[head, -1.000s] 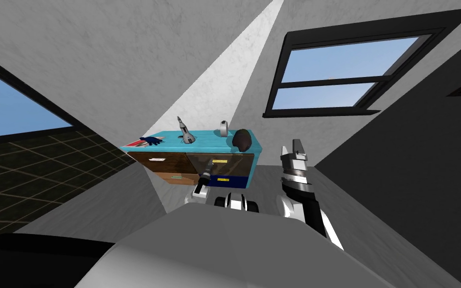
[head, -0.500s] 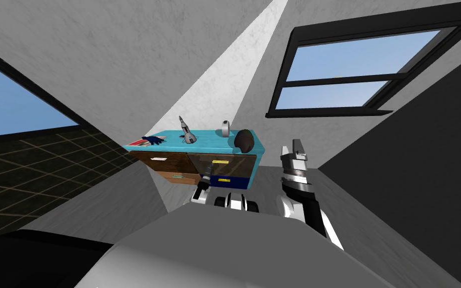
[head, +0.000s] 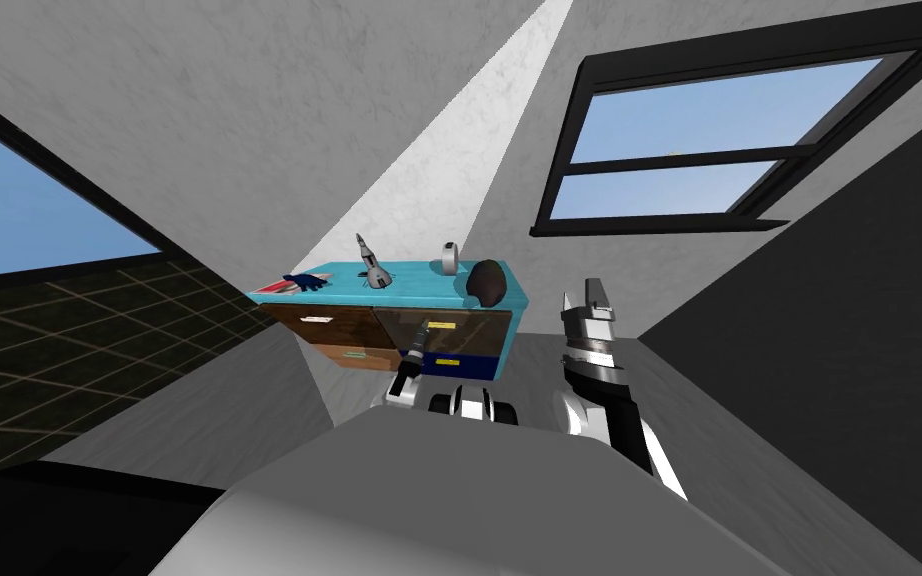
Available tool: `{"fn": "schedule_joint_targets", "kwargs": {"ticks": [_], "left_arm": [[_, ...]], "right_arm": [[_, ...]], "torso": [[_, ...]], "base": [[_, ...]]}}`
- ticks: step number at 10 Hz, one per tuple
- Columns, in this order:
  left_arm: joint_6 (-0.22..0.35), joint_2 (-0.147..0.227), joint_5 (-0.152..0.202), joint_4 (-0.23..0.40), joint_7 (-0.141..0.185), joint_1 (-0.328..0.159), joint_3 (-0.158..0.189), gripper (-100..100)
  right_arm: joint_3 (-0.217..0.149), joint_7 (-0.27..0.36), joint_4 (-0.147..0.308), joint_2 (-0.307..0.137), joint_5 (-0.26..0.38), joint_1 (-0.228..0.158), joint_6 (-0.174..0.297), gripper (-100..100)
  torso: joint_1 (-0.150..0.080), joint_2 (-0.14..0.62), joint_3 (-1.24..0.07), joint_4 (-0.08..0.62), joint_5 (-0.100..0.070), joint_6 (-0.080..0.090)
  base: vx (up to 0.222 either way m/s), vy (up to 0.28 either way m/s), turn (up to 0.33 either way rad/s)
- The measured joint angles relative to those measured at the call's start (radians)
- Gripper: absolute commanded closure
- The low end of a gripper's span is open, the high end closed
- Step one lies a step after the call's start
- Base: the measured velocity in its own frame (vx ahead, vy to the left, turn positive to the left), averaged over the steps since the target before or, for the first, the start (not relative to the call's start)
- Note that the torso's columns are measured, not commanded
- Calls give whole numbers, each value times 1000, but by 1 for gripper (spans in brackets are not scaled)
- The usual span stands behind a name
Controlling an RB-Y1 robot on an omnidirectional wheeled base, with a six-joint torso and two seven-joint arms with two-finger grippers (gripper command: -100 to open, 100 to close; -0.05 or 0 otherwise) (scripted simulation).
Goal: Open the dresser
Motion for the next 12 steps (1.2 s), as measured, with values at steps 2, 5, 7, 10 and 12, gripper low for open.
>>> {"fn": "schedule_joint_targets", "kwargs": {"ticks": [2, 5, 7, 10, 12], "left_arm": [[2, 0, 0, 0, -1, -1, 0, 100], [10, 3, -1, -24, 4, 9, -7, 100], [19, 7, -2, -40, 6, 21, -12, 100], [23, 9, -4, -53, 9, 36, -20, 100], [22, 12, -5, -65, 11, 50, -26, 100]], "right_arm": [[0, 0, 0, 0, 0, 0, 0, 0], [0, 0, 0, 0, 0, -1, 0, 0], [0, 0, 0, 0, 0, -1, 0, 0], [0, 0, 0, 0, 0, 0, 0, 0], [0, 0, 0, 0, 0, 0, 0, 0]], "torso": [[-4, 4, 3, 1, -1, 0], [-4, 7, 5, 2, -1, -1], [-5, 5, 3, 2, -2, 0], [-4, 4, 3, 1, -2, 0], [-5, 4, 2, 2, -2, 0]], "base": [[-40, 4, 7], [-173, -16, 21], [-160, -4, 11], [-165, -4, 21], [-125, -7, 10]]}}
